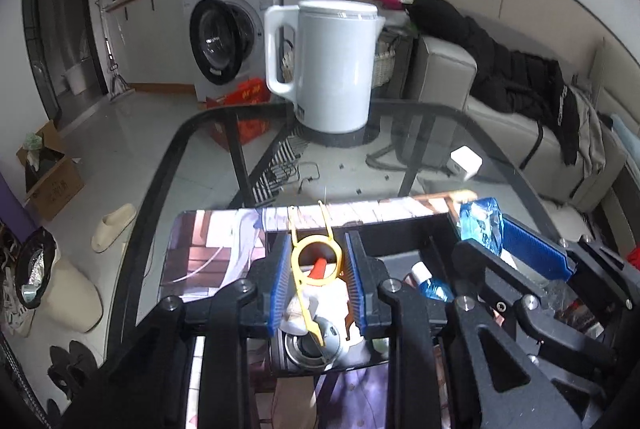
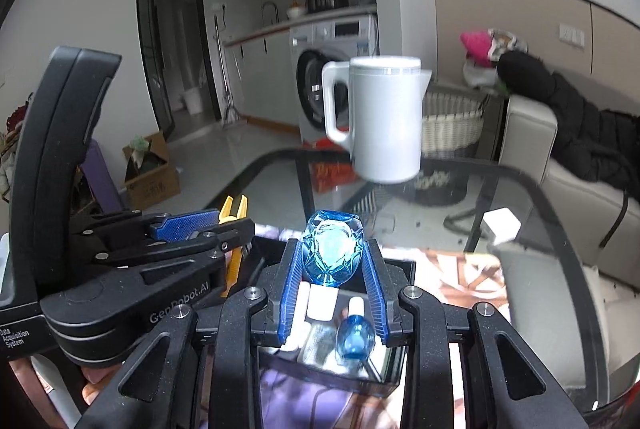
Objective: Organize rigid objects
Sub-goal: 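Lift the yellow tool and blue bottle up over the black box, then lower the yellow tool and blue bottle into the box and open both tools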
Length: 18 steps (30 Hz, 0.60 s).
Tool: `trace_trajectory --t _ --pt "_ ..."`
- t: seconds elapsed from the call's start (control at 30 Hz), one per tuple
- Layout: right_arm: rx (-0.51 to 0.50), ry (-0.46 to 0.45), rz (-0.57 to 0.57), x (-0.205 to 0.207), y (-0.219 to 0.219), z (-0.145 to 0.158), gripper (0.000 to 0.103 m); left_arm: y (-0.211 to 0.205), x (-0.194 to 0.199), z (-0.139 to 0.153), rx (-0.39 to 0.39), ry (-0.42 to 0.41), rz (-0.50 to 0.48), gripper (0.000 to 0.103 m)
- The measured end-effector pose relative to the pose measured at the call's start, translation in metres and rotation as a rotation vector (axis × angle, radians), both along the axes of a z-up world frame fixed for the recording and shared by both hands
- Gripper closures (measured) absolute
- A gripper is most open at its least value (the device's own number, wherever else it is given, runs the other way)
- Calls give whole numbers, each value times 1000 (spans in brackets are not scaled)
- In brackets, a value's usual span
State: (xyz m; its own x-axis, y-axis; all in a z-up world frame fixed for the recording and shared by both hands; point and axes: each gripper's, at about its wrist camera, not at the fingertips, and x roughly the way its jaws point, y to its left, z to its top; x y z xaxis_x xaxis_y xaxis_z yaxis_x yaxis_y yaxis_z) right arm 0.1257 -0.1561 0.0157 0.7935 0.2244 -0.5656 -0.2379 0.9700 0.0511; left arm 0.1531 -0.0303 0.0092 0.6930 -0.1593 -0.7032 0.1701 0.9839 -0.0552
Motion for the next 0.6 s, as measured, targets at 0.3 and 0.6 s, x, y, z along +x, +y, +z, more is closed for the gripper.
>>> trace_trajectory --t 0.3,0.6 --pt "-12 168 -4 18 0 -33 73 -6 10 -22 27 109 -10 78" --pt "-54 320 12 29 0 -62 73 -13 21 -61 90 279 -33 78"
